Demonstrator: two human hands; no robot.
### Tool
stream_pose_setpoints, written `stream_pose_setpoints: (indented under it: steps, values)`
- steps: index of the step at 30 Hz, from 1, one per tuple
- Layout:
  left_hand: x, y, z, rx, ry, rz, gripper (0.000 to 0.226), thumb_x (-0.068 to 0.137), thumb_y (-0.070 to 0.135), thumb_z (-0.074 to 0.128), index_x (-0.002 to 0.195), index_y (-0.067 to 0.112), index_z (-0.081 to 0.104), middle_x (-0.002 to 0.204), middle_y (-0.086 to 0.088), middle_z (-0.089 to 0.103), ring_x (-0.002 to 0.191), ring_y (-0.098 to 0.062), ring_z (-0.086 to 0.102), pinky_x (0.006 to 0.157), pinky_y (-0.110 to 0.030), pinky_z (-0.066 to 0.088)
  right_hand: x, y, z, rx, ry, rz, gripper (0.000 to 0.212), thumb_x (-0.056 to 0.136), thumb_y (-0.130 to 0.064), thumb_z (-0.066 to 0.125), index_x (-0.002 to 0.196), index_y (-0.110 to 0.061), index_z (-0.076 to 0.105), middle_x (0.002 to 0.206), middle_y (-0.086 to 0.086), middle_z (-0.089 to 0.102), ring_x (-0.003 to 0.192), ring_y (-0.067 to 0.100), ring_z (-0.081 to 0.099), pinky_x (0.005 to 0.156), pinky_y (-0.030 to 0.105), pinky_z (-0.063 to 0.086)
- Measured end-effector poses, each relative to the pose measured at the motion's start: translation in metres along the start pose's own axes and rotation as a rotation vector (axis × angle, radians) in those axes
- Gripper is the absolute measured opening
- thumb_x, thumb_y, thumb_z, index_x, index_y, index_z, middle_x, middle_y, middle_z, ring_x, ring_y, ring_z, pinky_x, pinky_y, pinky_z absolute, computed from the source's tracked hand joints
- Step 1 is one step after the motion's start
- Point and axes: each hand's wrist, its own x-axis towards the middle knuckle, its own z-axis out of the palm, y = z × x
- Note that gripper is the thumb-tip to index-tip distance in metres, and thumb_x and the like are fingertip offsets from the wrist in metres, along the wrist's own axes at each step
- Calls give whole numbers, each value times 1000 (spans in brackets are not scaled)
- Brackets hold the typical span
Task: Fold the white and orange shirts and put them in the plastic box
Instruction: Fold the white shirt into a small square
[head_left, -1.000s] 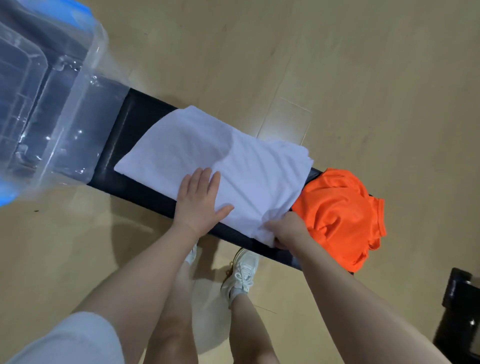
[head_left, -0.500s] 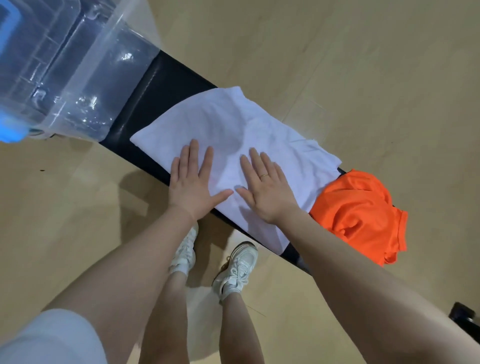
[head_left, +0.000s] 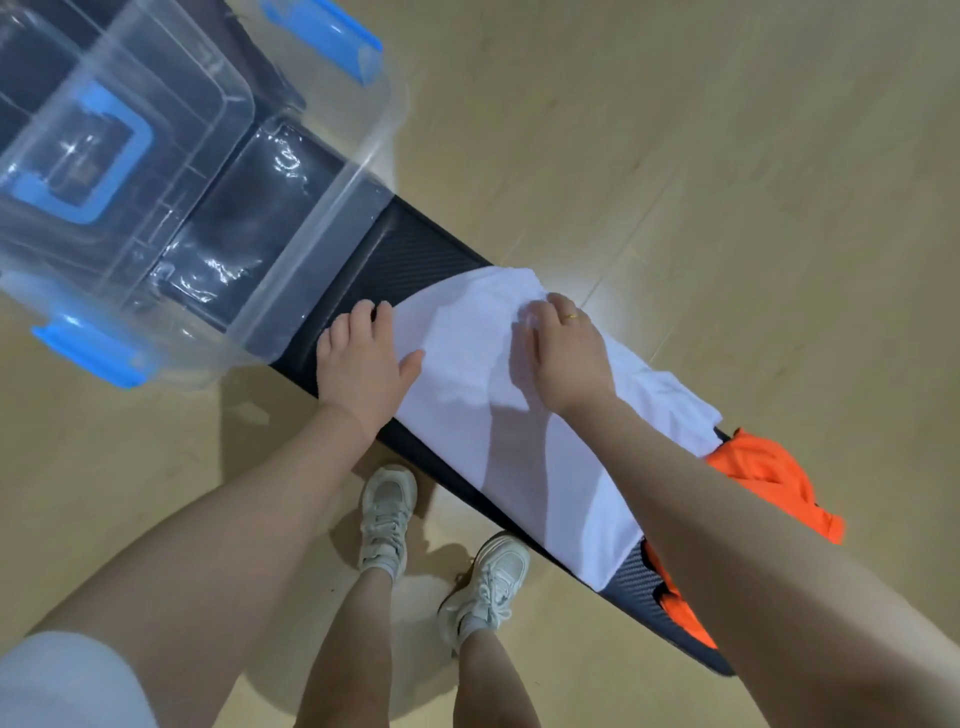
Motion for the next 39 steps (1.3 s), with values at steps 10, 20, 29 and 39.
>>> stream_pose_setpoints:
  steps: [10, 20, 29, 39]
  values:
    - [15, -10, -6, -50, -125, -60, 32, 93, 40, 46, 91, 9, 51, 99, -10, 61, 101, -30, 51, 82, -37, 35, 77, -16, -5, -159, -376, 95, 61, 93, -21, 39, 147, -28, 12, 148, 6, 32, 142, 30, 17, 115, 47, 5]
    - [5, -24, -33, -728, -186, -172, 21, 88, 22, 51, 79, 2, 48, 66, -3, 48, 64, -22, 42, 53, -29, 29, 69, -21, -28, -98, -43, 80, 29, 83, -14, 48, 106, -15, 65, 105, 10, 62, 105, 33, 50, 80, 31, 32]
    - [-27, -32, -79, -778, -69, -53, 27, 89, 25, 50, 80, 0, 44, 61, -6, 36, 57, -20, 33, 55, -31, 27, 67, -53, -72, 313, 33, 51, 20, 83, -7, 58, 97, -9, 73, 99, 16, 62, 99, 26, 57, 72, 23, 35]
    - [-67, 29, -45, -631, -106, 319, 27, 86, 31, 54, 96, 7, 61, 81, -6, 61, 75, -27, 56, 63, -35, 45, 8, 35, -46, 316, 36, 278, 23, 76, -5, 50, 83, -7, 72, 67, 16, 55, 69, 19, 41, 58, 27, 34]
